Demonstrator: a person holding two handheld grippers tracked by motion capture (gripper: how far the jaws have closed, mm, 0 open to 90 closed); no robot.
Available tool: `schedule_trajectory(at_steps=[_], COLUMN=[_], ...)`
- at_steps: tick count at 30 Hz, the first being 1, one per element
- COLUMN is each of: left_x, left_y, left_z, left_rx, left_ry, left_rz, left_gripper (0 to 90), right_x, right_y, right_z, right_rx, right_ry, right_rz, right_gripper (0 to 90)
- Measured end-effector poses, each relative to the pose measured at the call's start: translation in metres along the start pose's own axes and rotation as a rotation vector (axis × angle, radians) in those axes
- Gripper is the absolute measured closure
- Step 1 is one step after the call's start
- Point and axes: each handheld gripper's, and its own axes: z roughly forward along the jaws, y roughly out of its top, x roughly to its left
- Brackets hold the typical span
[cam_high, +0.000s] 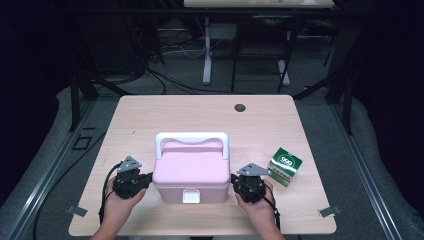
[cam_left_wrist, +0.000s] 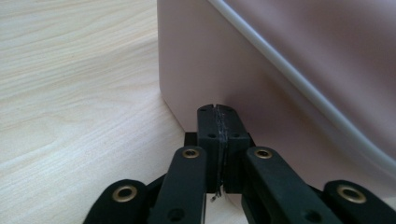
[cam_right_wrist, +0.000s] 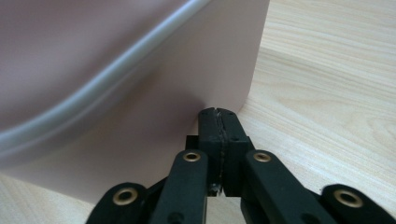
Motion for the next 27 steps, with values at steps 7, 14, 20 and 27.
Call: schedule_trajectory(at_steps=[7, 14, 20, 27], left_x=[0.005, 0.007, 0.007, 0.011], left_y=[0.003, 0.014, 0.022, 0.031], left_z=[-0.006, -0.014, -0.020, -0.028], left_rx=[-0.007, -0.012, -0.001, -0.002], left_ry=[-0.012, -0.017, -0.006, -0.027], left_rz=[-0.015, -0.019, 0.000, -0.015], left_gripper=[76.3, 71.0, 68.7, 66.1], right_x=[-0.006, -0.014, -0.016, -0.022], right_y=[0.004, 0.016, 0.025, 0.036], right_z=[-0.005, -0.013, -0.018, -0.029], right_rx=[0.000, 0.000, -0.004, -0.012], right_ry=[0.004, 0.026, 0.039, 0.043], right_rz=[0.009, 0.016, 0.000, 0.014], right_gripper=[76.1, 68.3, 64.3, 63.7])
